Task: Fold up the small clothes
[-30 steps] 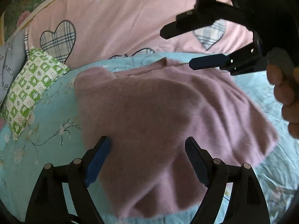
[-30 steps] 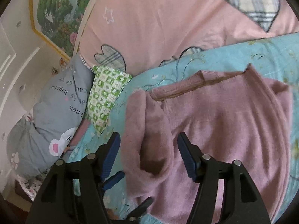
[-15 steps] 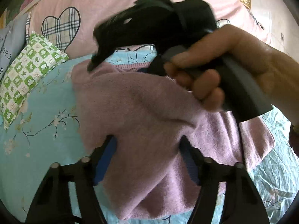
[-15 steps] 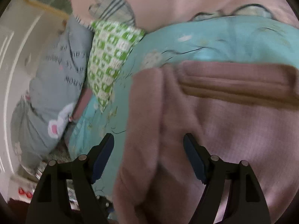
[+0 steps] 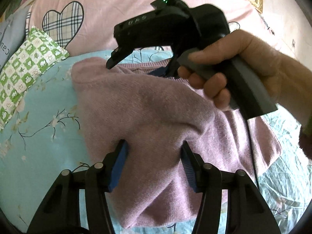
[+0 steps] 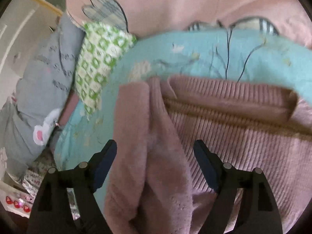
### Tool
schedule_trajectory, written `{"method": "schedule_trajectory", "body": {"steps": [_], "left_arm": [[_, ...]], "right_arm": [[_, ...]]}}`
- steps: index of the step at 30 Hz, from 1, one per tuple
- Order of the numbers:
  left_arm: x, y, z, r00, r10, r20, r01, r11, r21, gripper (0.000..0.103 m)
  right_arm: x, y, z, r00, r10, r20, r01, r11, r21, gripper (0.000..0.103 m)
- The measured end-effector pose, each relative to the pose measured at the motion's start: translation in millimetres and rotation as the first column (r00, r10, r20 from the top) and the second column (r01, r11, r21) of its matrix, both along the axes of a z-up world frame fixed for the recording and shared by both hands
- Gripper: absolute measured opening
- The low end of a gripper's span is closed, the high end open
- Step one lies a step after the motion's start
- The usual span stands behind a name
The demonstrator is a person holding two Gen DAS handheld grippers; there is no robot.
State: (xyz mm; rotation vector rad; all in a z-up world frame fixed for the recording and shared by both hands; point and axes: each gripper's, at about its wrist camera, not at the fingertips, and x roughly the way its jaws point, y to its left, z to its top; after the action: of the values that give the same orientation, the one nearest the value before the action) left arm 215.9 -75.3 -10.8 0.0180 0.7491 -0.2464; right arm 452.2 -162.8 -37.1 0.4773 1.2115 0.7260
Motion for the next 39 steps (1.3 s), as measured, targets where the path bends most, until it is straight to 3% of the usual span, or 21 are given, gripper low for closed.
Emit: {"method": "schedule_trajectory", "body": {"steps": [3, 4, 5, 7, 9, 10, 14, 18, 24, 30, 34, 39], "left_arm": [[1.4, 3.2, 0.1, 1.000, -0.003, -0.006, 0.003, 1.000, -0.016, 0.055], [2.0, 3.5, 0.1, 1.000, -0.003, -0.006, 0.003, 1.000, -0.015, 0.055], [5.5, 5.6, -0.2, 1.000, -0.003, -0.005, 0.003, 1.000, -0.013, 0.055], [6.6, 5.1, -1.5, 1.000, -0.001, -0.005, 0.000, 1.000, -0.007, 0.053], [7.8, 4.6, -3.0, 1.000, -0.003, 0.002, 0.003, 1.000, 0.006, 0.037], [7.8, 4.2, -3.1, 1.000, -0.014, 0.003, 0.014, 1.000, 0.007, 0.023], [3.8, 4.4, 7.4, 0.998, -0.064, 0.017, 0.064, 0.998, -0.029, 0.007], [-10.8, -5.9, 34.9, 0.988, -0.138, 0.067, 0.144, 0.985, -0.099, 0.005], [-31.6, -47.9, 60.9, 0.951, -0.287, 0.118, 0.304, 0.939, -0.162, 0.005], [-32.6, -100.2, 31.4, 0.920, -0.390, 0.045, 0.393, 0.911, -0.123, 0.005], [-26.9, -117.4, 3.1, 0.910, -0.413, -0.028, 0.409, 0.908, -0.094, 0.005], [-23.0, -125.2, -15.6, 0.906, -0.417, -0.071, 0.412, 0.908, -0.080, 0.006]], "right_arm": [[3.2, 4.6, -3.8, 1.000, -0.001, -0.007, 0.002, 0.999, 0.044, 0.081], [3.2, 7.9, -3.2, 1.000, 0.011, -0.005, -0.010, 0.997, 0.070, 0.072], [2.9, 11.6, -2.5, 1.000, 0.025, -0.001, -0.024, 0.997, 0.074, 0.055], [2.0, 22.4, -2.2, 0.998, 0.063, -0.002, -0.063, 0.996, 0.062, 0.036], [-0.4, 28.3, -0.2, 0.996, 0.086, 0.005, -0.086, 0.995, 0.047, 0.019], [-2.0, 26.9, 2.2, 0.996, 0.083, 0.008, -0.084, 0.995, 0.048, 0.016], [-13.3, 2.1, 24.0, 0.999, 0.035, 0.040, -0.040, 0.993, 0.114, 0.013], [-36.6, -40.9, 52.5, 0.997, -0.046, 0.057, 0.037, 0.990, 0.138, 0.013], [-79.0, -135.1, 78.6, 0.977, -0.203, 0.066, 0.189, 0.966, 0.179, 0.013], [-113.0, -203.8, 39.8, 0.945, -0.327, 0.007, 0.325, 0.941, 0.096, 0.013], [-122.9, -218.2, 7.5, 0.932, -0.362, -0.022, 0.363, 0.930, 0.067, 0.013], [-128.7, -219.3, -10.2, 0.925, -0.380, -0.013, 0.380, 0.925, -0.015, 0.013]]}}
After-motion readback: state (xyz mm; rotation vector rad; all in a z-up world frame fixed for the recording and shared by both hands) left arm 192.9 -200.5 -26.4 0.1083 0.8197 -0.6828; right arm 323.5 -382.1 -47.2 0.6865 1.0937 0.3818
